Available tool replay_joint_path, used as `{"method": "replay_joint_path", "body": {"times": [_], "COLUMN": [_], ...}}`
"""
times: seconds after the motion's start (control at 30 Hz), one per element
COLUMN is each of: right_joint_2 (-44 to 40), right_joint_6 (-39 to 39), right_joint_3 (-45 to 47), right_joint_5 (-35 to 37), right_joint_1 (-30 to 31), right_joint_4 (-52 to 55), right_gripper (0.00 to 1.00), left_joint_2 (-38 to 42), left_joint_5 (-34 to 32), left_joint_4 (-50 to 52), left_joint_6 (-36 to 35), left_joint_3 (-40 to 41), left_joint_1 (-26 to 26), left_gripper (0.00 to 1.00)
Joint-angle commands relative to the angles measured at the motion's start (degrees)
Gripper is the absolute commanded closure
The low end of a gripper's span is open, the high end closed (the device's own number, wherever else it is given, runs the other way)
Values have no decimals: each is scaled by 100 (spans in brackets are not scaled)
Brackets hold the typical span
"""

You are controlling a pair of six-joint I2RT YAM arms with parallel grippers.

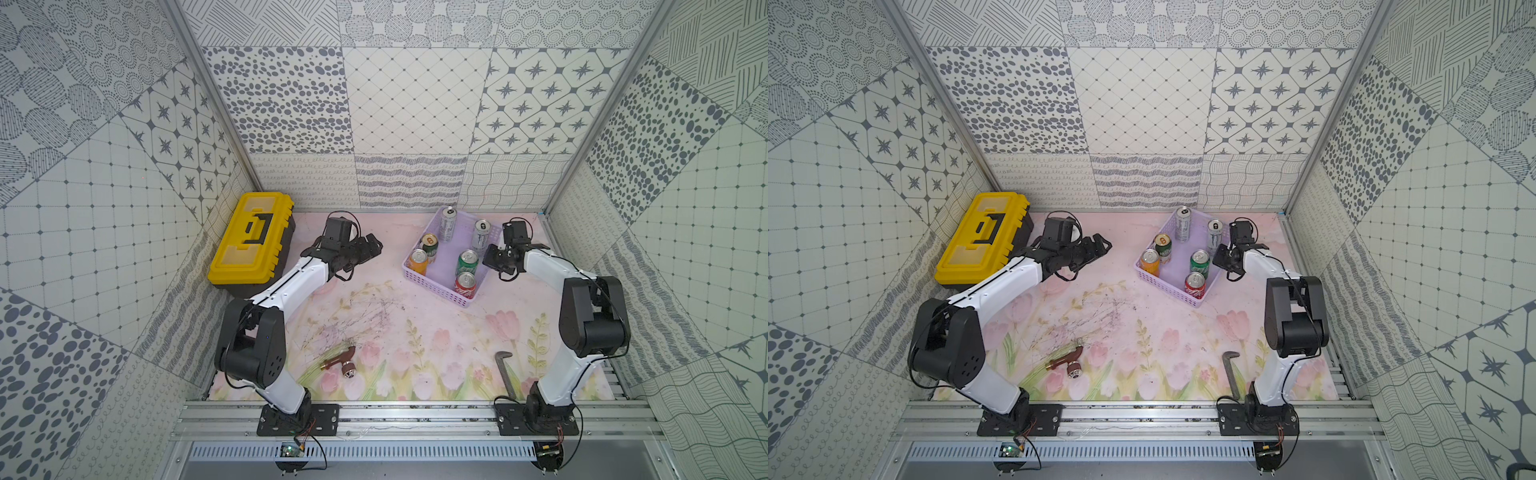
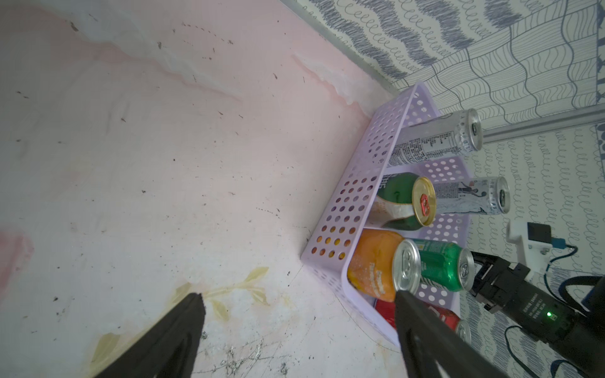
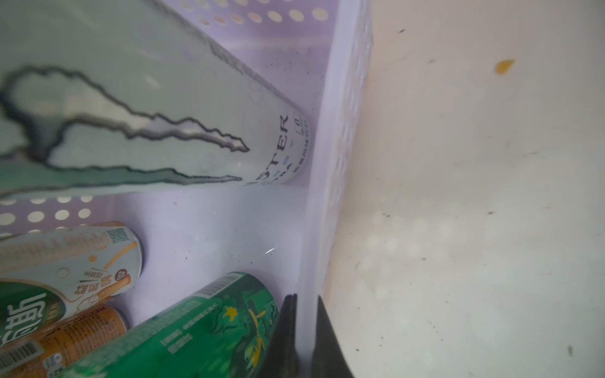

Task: Take out the drinks from the basket
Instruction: Move the basket to the center of the board.

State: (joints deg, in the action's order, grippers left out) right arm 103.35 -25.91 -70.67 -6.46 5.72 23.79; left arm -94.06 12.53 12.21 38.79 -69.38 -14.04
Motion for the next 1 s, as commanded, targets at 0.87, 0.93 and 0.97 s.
{"method": "replay_joint_path", "body": {"times": [0.87,0.93,0.97], "right_joint_2": [-283,-390,-439], "right_joint_6": [263,227,218], "right_joint_3": [455,601,660], "right_joint_5": [-1067,-990,-951], "right_joint_1": [1734,1845,1878], "right_joint_4": [477,477,477], "right_gripper": [100,100,100], "left_joint_2": [782,760,766], "left_joint_5": [353,357,351], "left_joint_4": [639,666,669], "left_joint_6": [85,81,85], "left_joint_3": [575,553,555], "left_joint_1": [-299,-348,-364], "left_gripper": [5,6,6]}}
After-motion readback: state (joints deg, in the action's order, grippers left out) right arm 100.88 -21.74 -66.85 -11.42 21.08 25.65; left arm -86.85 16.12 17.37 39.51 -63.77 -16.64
